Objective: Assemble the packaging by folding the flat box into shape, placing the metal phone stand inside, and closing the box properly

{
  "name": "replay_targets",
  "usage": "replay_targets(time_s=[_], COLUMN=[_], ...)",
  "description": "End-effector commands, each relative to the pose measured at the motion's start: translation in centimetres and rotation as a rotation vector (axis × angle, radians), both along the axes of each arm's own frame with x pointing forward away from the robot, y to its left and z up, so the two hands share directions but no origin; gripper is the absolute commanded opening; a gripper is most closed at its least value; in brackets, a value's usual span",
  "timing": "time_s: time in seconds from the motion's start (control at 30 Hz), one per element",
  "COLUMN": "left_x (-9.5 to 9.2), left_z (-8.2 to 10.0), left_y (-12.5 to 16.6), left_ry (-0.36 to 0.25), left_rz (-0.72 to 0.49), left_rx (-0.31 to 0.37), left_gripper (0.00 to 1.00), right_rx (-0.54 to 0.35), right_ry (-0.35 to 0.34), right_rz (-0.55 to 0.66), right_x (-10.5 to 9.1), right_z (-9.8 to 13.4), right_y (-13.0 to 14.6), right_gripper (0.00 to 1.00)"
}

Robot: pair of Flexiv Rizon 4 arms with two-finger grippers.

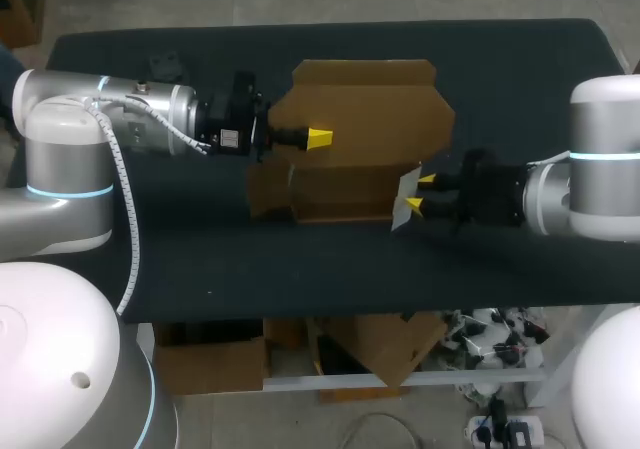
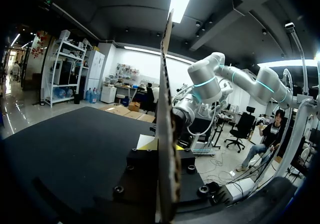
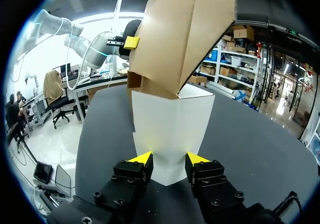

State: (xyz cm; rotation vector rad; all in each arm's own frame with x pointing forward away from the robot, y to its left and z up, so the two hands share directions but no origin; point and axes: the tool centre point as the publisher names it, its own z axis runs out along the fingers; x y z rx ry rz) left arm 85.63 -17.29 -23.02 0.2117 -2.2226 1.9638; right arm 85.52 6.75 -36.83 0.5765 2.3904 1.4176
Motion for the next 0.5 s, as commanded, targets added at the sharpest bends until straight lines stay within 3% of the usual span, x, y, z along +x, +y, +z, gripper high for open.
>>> replay_targets(time_s=[0.03, 0.5], left_x=[-0.07, -0.07], left_z=[-0.48, -0.48], left_y=[-0.15, -0.15], left_ry=[0.0, 0.0], left_rz=[-0.001, -0.001], left_rx=[-0.001, -0.001], left_gripper=[0.0, 0.0], right_rx=[0.003, 0.005], right_ry=[-0.011, -0.008], right_rz=[-0.023, -0.117], right_x=[0.01, 0.11], right_z=[-0.28, -0.69], right_y=[0.92, 1.22], right_gripper=[0.44, 0.45])
